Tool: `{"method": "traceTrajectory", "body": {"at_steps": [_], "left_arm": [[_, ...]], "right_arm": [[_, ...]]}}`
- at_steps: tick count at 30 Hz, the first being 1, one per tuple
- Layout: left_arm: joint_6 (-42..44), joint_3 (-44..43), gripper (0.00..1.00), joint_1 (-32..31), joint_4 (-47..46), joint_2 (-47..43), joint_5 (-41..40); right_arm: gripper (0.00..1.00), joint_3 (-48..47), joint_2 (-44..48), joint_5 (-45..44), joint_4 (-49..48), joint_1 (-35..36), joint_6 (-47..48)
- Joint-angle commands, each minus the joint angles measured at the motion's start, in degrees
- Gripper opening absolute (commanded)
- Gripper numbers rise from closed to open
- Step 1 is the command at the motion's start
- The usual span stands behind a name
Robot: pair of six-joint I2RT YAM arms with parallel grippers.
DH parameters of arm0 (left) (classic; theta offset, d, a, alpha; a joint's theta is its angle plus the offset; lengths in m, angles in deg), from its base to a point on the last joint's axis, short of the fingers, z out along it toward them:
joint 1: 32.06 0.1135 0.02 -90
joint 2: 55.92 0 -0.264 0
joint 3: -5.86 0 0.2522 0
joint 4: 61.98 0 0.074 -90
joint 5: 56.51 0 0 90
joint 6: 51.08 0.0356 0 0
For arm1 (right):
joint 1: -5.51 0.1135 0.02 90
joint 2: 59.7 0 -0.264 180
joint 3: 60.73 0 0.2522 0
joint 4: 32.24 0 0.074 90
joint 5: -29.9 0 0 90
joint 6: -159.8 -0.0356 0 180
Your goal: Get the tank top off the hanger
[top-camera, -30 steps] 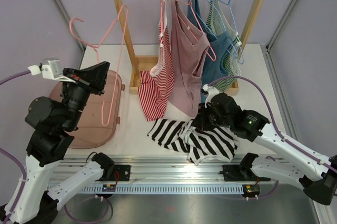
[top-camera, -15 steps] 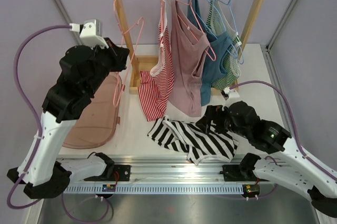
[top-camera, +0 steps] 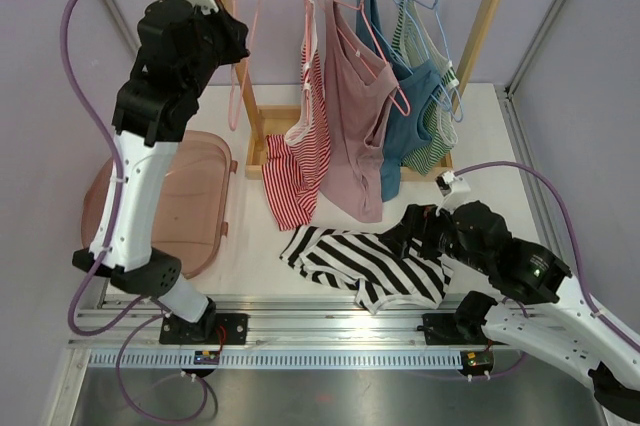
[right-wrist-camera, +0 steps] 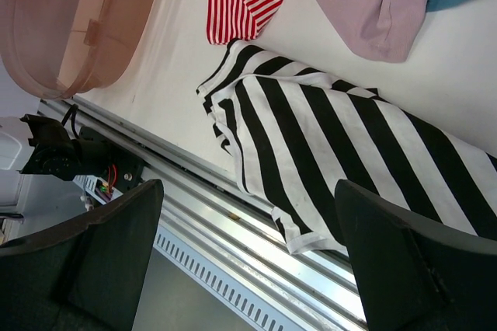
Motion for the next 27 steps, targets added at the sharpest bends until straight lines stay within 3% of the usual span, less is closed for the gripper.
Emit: {"method": "traceTrajectory", "body": {"at_steps": [1,8,12,16,23,24,27], "left_arm": [[-0.6,-4.9,0.00,2.7,-0.3,4.7,6.7],[-1.7,-5.3,0.00,7.2,-3.9,9.9,10.8],[-1.7,-3.9,0.00,7.4,-3.4,10.6,11.8],[-1.9,0.6,0.10,7.4,-4.7,8.3,13.8],[-1.7,2.4,0.81,7.4,-2.7,3.0,14.5],[-1.5,3.4,0.99,7.3,-2.5,1.8,14.4],[-1.9,9.2,0.99,7.4,-2.5,-4.4,13.6]], "right_arm": [[0.99,0.3,1.0,0.5,-0.7,0.5,-0.8],[0.99,3.6,0.8,4.3,-4.7,0.5,-0.4],[0.99,5.9,-3.6,6.2,-6.5,0.5,-0.3],[1.00,5.9,-9.2,4.7,-7.2,0.5,-0.7],[0.99,2.0,-23.5,-6.7,-2.0,2.6,-2.5],[1.00,1.7,-24.8,-7.6,-1.6,3.9,-2.7],[1.00,1.5,-29.7,-9.4,-2.4,6.0,-4.0]]}}
